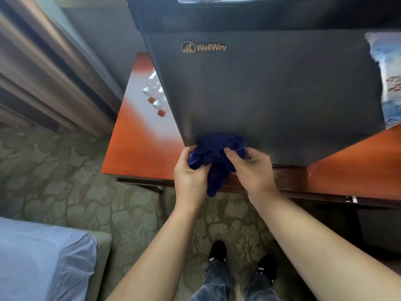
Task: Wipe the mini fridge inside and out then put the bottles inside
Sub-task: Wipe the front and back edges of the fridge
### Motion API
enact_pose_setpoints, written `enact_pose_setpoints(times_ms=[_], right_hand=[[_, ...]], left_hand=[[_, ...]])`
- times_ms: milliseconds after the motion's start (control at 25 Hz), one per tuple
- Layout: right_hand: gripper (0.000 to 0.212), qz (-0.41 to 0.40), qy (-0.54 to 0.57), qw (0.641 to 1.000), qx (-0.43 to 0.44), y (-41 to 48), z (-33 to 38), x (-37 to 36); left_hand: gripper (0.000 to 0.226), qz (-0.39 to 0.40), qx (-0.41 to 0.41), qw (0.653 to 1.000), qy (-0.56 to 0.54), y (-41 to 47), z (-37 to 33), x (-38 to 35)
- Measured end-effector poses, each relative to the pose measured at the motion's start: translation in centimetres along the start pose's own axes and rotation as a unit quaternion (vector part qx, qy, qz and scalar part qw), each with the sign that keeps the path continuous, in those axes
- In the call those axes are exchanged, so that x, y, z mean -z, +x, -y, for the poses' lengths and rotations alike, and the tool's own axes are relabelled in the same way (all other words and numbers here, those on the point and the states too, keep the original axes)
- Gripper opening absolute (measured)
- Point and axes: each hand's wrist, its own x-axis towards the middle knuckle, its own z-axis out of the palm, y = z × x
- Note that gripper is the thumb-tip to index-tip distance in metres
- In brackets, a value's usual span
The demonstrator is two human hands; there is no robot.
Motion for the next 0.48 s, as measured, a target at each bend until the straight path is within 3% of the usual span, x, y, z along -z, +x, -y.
enact_pose_setpoints(times_ms=[200,360,480], right_hand=[[0.027,-0.004,0.027,0.999,0.033,-1.9,4.2,-1.0],[0.036,0.025,0.082,0.987,0.137,-5.6,11.9,-2.3],[0.029,0.057,0.105,0.969,0.217,-7.8,16.3,-2.4]], left_hand=[[0.026,-0.004,-0.043,0.999,-0.023,0.0,-3.4,1.4],[0.029,-0.043,-0.184,0.981,-0.046,-0.1,-11.0,3.2],[0.029,-0.050,-0.285,0.955,-0.061,0.3,-16.0,4.3]])
